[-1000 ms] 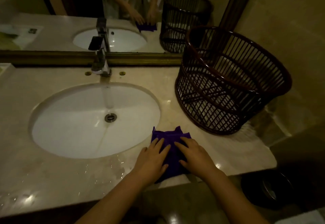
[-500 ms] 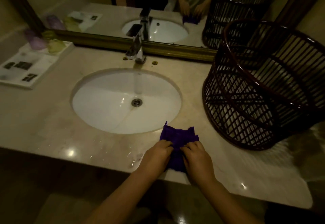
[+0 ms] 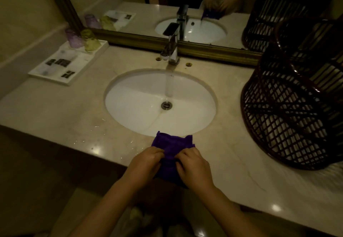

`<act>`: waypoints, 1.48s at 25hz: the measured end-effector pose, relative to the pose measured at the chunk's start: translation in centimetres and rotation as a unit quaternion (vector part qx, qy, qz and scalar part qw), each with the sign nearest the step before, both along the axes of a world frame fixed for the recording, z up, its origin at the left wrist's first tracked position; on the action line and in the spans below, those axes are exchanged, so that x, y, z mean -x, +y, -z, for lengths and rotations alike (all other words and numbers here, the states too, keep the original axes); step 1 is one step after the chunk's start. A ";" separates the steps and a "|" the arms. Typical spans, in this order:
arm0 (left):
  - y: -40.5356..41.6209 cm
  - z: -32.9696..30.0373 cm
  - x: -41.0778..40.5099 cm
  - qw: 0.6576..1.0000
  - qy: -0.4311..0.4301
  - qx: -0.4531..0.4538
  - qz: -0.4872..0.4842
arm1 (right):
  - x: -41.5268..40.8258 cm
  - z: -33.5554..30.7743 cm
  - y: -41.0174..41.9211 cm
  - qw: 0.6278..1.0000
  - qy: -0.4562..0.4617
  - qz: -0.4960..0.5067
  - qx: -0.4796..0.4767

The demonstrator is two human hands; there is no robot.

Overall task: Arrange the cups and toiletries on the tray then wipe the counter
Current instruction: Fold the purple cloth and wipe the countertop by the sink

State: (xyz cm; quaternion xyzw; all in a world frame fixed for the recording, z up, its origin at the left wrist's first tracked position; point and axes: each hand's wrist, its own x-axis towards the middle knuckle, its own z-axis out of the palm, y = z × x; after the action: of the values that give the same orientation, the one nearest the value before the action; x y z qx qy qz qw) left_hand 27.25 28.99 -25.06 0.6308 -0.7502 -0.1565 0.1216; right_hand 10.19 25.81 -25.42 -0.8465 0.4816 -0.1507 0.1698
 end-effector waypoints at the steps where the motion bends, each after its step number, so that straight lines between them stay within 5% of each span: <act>1: 0.3 0.2 -0.6 1.000 0.002 0.007 -0.002 | -0.8 -0.1 0.1 1.000 0.013 0.013 0.011; 5: 1.7 1.0 -2.4 0.999 -0.021 0.032 0.003 | -3.7 0.1 1.1 0.992 0.076 0.091 0.043; 9: 2.4 1.0 -6.8 0.994 -0.060 0.018 -0.089 | -5.7 2.1 1.7 0.989 0.107 0.088 -0.060; 20: -1.8 1.1 -27.7 0.983 -0.119 0.008 -0.143 | -11.5 4.4 1.1 0.944 0.198 0.257 -0.051; 24: -3.9 2.8 -36.0 0.973 -0.130 -0.066 -0.178 | -12.7 4.7 0.8 0.930 0.210 0.297 -0.049; 32: -4.2 5.3 -37.8 0.975 -0.119 -0.029 -0.185 | -16.7 4.2 1.1 0.911 0.201 0.354 -0.066; 37: -4.3 5.6 -37.7 0.976 -0.116 -0.017 -0.182 | -25.4 4.0 1.0 0.947 0.187 0.257 -0.050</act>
State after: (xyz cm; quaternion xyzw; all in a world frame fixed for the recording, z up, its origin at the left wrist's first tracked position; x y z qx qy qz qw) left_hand 64.93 24.68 -30.65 0.7728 -0.6288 -0.0704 0.0492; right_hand 35.61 26.77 -29.42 -0.6973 0.7129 -0.0044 0.0742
